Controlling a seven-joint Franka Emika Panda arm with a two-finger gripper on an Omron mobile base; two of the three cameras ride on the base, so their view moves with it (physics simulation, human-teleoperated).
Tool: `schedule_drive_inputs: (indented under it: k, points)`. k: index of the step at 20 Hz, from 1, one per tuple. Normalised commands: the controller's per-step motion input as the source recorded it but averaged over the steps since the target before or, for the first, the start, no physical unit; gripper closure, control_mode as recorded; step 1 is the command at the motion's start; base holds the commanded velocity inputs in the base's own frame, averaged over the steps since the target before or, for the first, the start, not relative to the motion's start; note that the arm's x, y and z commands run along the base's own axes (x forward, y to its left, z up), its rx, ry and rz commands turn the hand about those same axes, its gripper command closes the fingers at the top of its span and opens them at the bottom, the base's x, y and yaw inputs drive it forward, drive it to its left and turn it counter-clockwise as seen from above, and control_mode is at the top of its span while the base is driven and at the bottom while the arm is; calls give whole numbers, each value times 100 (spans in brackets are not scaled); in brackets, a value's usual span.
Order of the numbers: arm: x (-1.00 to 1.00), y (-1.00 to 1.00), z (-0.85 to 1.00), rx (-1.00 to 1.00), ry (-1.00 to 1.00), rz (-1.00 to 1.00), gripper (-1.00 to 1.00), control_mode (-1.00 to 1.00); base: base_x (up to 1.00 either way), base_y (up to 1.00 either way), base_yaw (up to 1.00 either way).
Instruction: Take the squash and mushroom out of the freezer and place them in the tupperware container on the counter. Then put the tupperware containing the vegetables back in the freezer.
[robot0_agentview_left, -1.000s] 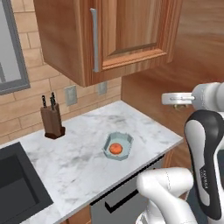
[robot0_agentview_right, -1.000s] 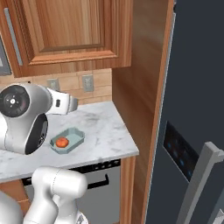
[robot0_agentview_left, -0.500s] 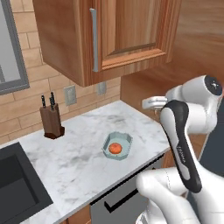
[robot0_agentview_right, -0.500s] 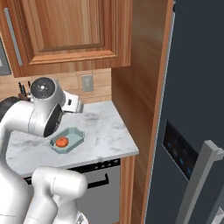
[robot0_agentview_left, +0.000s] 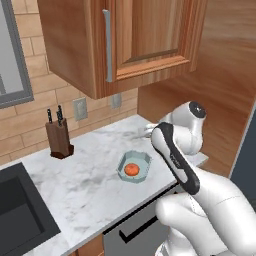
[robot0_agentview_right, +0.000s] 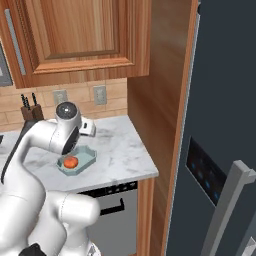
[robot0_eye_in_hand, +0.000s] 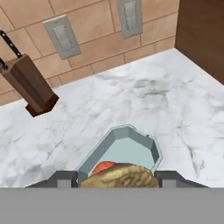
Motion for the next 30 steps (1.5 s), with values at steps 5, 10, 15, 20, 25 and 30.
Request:
schedule_drive_inputs:
  k: [5,10,15,20,25,30]
  points:
    - [26,7,-100,0,0,0,100,-100,0,0,0]
    - [24,19,-89,-2,0,0,100,-100,0,0,0]
    - [37,30,-49,-4,5,0,100,-100,0,0,0]
    - [32,9,-55,-2,10,0,100,-100,0,0,0]
    - [42,0,-12,0,0,0,100,-100,0,0,0]
    - [28,0,-1,0,0,-1,-100,-100,0,0,0]
